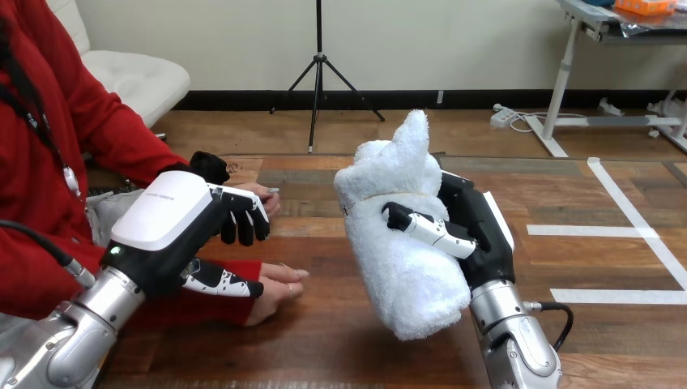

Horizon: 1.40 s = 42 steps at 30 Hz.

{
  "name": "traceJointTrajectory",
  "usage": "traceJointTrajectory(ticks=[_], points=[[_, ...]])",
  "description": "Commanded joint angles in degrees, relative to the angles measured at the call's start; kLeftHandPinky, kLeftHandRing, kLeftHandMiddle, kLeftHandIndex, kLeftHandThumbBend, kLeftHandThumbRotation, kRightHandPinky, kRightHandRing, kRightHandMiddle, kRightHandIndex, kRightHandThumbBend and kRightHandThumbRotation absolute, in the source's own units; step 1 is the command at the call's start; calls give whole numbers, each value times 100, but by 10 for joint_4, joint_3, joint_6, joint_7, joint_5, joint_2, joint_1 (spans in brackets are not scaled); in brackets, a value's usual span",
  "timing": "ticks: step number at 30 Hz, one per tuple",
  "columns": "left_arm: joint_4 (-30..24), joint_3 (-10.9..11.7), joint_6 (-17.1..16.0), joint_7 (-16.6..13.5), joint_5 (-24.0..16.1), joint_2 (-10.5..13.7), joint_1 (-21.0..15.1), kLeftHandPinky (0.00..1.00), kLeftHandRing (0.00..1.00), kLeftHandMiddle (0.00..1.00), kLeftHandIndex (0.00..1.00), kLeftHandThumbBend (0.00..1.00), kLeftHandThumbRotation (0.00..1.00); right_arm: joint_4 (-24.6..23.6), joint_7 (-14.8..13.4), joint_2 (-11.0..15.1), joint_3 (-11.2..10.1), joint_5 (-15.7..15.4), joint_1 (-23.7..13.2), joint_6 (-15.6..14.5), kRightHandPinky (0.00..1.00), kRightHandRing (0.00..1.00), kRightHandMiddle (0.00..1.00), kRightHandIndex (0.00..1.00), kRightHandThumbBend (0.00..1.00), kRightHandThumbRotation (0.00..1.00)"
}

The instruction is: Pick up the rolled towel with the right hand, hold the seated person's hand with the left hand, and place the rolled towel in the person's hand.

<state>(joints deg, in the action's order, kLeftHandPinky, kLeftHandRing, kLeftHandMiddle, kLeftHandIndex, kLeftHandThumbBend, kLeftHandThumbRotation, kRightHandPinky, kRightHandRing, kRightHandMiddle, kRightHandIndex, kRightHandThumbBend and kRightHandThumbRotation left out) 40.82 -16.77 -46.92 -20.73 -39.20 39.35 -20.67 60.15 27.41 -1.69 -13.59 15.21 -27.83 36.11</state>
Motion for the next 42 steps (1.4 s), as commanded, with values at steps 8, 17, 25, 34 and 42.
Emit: traceJointTrajectory(ticks=[8, 17, 25, 34, 42], points=[[-12, 18, 7, -3, 11, -1, -26, 41, 43, 48, 49, 87, 7, -22, 25, 7, -10, 20, -65, 14, 4, 9, 19, 23, 55, 0], [-6, 18, 9, 6, 19, -1, -25, 45, 47, 51, 52, 89, 11, -26, 25, 7, -11, 18, -63, 17, 4, 9, 18, 24, 55, 0], [-6, 21, 9, 17, 27, 0, -19, 50, 51, 54, 56, 91, 16, -37, 21, 7, -8, 13, -57, 20, 4, 10, 19, 24, 57, 0], [-3, 21, 10, 15, 24, 5, -14, 55, 56, 59, 62, 95, 21, -46, 34, 6, -10, 22, -53, 16, 4, 9, 18, 23, 56, 0], [-2, 22, 16, 19, 27, 7, -9, 57, 58, 62, 65, 98, 25, -49, 31, 7, -9, 17, -50, 18, 4, 9, 18, 23, 56, 0]])
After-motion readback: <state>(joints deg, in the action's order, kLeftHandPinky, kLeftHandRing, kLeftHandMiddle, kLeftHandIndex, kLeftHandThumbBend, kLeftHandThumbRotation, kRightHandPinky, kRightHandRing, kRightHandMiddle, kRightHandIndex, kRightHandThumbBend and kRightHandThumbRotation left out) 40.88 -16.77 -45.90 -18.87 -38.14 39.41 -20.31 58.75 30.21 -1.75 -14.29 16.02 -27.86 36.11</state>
